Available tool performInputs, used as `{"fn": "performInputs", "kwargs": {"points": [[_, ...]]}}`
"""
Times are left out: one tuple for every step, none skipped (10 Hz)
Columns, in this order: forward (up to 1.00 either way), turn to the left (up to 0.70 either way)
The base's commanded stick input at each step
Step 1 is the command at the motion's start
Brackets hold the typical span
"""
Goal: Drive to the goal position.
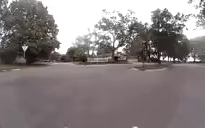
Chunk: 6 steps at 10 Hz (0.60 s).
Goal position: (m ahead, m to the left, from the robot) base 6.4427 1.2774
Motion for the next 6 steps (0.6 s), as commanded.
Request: {"fn": "performInputs", "kwargs": {"points": [[0.7,0.0],[0.7,0.0],[0.7,0.0],[0.7,0.0],[0.7,0.0],[0.7,0.0]]}}
